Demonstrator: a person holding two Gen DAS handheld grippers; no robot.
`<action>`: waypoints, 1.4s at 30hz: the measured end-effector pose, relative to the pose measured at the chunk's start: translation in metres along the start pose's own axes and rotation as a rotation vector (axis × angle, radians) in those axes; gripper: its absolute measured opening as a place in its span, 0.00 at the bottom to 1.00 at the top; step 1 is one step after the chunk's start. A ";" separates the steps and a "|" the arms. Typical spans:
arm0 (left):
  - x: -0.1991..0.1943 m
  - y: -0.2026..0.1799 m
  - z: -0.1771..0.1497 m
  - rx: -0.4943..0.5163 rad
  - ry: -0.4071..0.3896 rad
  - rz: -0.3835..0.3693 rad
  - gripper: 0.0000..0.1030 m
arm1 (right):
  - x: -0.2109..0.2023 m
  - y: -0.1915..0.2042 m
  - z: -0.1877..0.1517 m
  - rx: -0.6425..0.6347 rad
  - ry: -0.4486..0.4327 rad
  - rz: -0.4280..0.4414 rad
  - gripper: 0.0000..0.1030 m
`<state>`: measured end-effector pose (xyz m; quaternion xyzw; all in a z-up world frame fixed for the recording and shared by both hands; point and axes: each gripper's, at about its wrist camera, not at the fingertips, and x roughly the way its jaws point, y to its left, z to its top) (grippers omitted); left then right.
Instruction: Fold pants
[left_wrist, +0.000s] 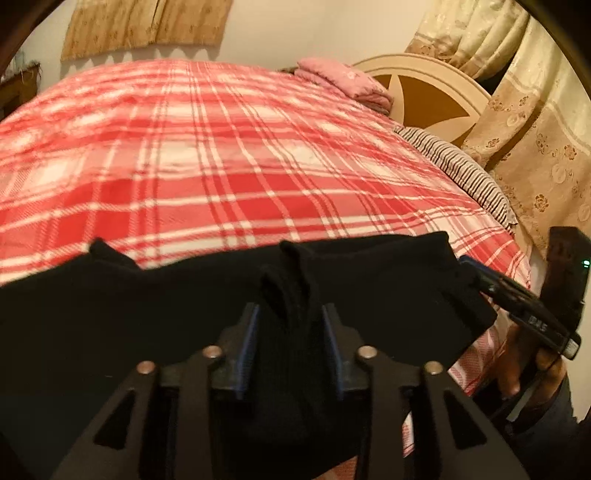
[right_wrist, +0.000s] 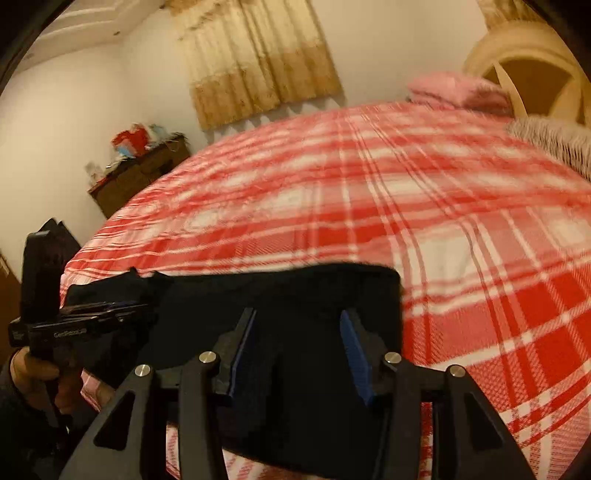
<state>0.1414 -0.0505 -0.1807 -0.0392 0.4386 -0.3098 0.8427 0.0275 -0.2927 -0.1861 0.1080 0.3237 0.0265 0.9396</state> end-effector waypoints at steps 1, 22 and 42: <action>-0.002 0.002 0.000 0.001 -0.002 0.004 0.43 | -0.004 0.011 -0.001 -0.033 -0.021 0.020 0.47; 0.007 -0.004 -0.010 -0.041 0.053 -0.099 0.10 | 0.010 0.067 -0.026 -0.206 0.046 0.152 0.48; -0.018 0.010 -0.010 -0.015 -0.014 0.105 0.64 | 0.027 0.054 -0.025 -0.227 0.077 0.000 0.58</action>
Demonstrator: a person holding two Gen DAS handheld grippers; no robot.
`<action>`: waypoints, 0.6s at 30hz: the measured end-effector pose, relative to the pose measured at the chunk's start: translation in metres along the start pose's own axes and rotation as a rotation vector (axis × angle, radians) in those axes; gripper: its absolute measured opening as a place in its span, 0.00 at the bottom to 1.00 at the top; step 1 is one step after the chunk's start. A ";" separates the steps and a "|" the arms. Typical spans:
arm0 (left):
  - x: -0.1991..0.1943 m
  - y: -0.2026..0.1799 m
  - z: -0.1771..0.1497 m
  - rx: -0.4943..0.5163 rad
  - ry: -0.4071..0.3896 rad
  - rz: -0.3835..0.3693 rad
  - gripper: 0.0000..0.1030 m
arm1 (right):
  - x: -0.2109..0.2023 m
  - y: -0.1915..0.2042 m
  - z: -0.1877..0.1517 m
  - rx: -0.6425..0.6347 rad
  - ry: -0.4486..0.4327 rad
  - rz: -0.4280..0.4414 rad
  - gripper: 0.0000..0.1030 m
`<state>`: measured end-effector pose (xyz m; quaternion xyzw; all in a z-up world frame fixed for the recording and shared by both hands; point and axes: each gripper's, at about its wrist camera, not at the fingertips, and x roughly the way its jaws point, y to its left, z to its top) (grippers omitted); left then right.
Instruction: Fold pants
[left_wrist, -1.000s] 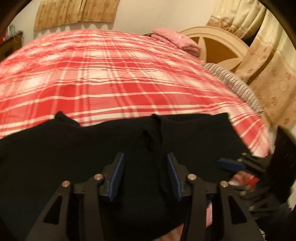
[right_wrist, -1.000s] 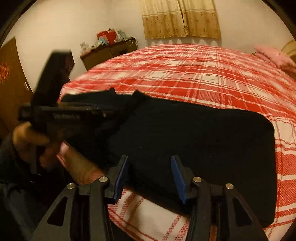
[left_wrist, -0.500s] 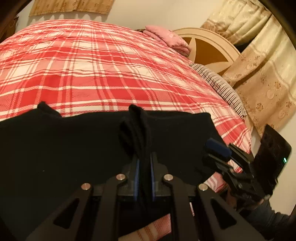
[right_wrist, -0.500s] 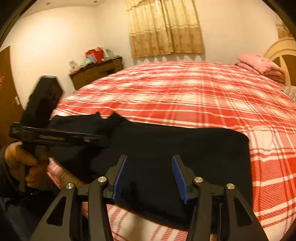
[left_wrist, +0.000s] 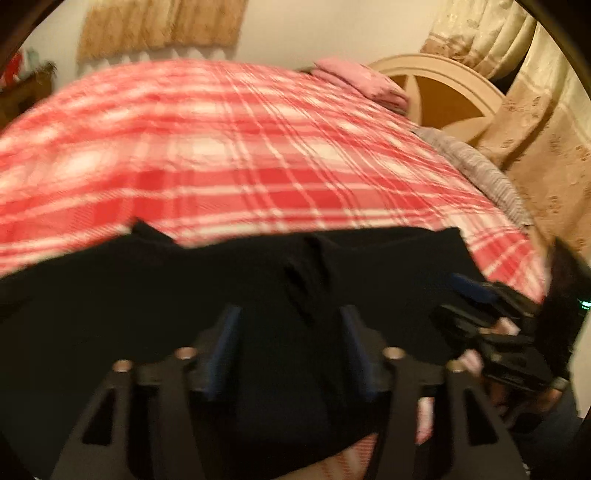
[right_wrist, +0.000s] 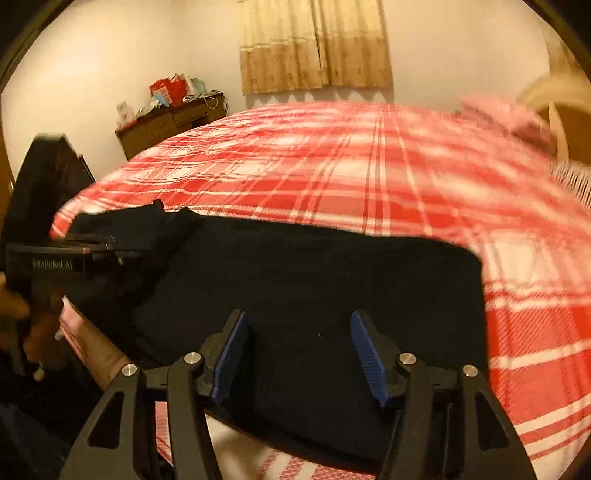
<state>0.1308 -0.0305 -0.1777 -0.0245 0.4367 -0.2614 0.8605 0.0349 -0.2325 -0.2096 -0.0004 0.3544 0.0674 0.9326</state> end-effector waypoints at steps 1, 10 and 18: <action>-0.003 0.003 0.000 0.003 -0.013 0.021 0.66 | -0.008 0.005 0.002 -0.007 -0.037 -0.005 0.58; -0.016 0.023 0.001 0.013 -0.033 0.134 0.66 | 0.007 0.076 -0.007 -0.165 0.046 0.203 0.60; -0.028 0.041 -0.001 0.003 -0.032 0.183 0.66 | 0.016 0.076 -0.007 -0.135 0.054 0.219 0.67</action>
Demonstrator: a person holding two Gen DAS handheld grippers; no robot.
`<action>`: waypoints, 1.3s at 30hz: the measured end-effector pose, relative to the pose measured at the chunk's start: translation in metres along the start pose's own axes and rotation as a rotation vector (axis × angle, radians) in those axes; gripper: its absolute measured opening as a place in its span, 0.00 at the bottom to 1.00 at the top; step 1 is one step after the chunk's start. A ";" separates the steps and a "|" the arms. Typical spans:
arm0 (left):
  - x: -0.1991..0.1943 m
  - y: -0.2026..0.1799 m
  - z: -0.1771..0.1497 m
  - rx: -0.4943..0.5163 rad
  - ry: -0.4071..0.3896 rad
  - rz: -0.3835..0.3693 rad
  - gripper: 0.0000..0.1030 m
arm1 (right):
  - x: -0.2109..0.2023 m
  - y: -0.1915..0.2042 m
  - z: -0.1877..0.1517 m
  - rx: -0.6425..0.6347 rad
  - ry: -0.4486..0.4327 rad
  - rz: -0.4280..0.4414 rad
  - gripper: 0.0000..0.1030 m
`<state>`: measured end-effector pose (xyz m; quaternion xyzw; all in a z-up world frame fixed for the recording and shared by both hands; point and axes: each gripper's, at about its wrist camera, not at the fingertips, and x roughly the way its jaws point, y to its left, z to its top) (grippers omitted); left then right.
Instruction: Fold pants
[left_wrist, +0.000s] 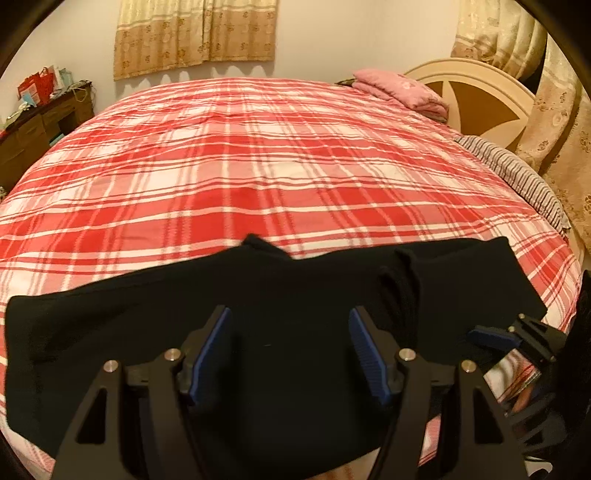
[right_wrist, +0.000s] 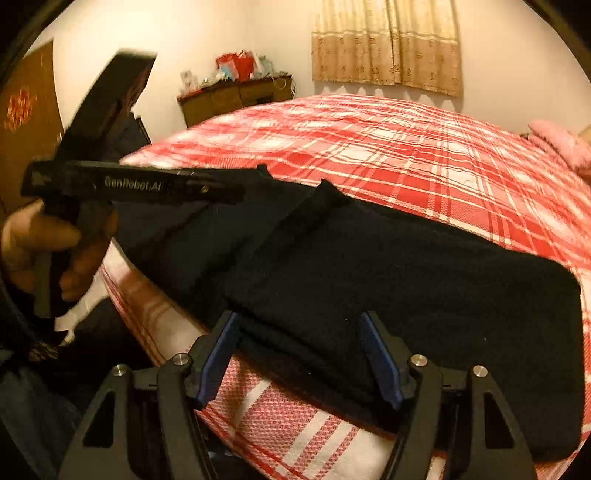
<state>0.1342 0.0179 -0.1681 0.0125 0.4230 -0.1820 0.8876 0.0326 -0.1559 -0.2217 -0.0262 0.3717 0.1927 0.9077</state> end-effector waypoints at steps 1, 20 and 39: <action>-0.002 0.005 0.000 0.001 0.000 0.017 0.67 | -0.002 -0.001 0.000 0.007 -0.008 0.001 0.67; -0.050 0.161 -0.016 -0.064 -0.005 0.390 0.73 | -0.031 -0.005 0.005 0.030 -0.130 -0.032 0.67; -0.037 0.192 -0.041 -0.218 0.031 0.120 0.34 | -0.027 0.005 0.000 -0.002 -0.116 -0.041 0.67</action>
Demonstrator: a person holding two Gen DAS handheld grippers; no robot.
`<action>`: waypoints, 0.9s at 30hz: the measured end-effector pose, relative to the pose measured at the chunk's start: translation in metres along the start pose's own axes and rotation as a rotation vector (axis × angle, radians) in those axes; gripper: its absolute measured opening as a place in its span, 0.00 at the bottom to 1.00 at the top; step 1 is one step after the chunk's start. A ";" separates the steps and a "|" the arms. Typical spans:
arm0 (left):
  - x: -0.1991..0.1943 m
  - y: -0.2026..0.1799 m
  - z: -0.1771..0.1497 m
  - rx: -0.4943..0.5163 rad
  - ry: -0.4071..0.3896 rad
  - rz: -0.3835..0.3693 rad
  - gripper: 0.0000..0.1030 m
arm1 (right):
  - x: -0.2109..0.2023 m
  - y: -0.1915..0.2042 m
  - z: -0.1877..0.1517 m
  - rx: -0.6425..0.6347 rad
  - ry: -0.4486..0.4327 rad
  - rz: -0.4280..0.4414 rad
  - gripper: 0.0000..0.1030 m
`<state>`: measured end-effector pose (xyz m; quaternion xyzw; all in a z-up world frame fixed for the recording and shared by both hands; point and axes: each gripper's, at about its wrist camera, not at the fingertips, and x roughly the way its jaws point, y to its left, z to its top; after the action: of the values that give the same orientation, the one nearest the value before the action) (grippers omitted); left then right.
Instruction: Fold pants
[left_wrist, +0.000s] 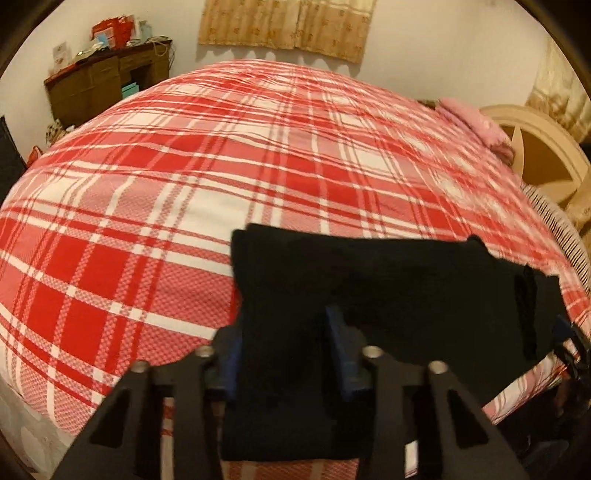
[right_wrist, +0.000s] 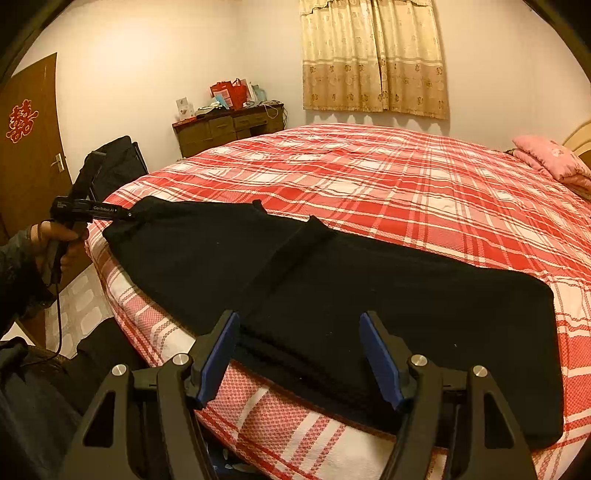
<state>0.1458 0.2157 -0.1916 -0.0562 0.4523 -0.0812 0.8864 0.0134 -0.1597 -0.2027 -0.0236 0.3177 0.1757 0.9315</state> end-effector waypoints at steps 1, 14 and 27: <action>0.000 -0.001 0.000 0.000 0.004 -0.001 0.30 | 0.000 0.000 0.000 0.000 0.001 0.000 0.67; -0.029 0.001 0.014 -0.077 -0.045 -0.135 0.21 | -0.002 -0.003 0.000 0.005 -0.009 -0.014 0.67; -0.079 -0.065 0.031 0.004 -0.132 -0.283 0.21 | -0.009 -0.027 0.006 0.101 -0.027 -0.091 0.67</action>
<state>0.1194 0.1683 -0.0998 -0.1226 0.3804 -0.2024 0.8940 0.0197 -0.1868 -0.1945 0.0113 0.3120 0.1173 0.9428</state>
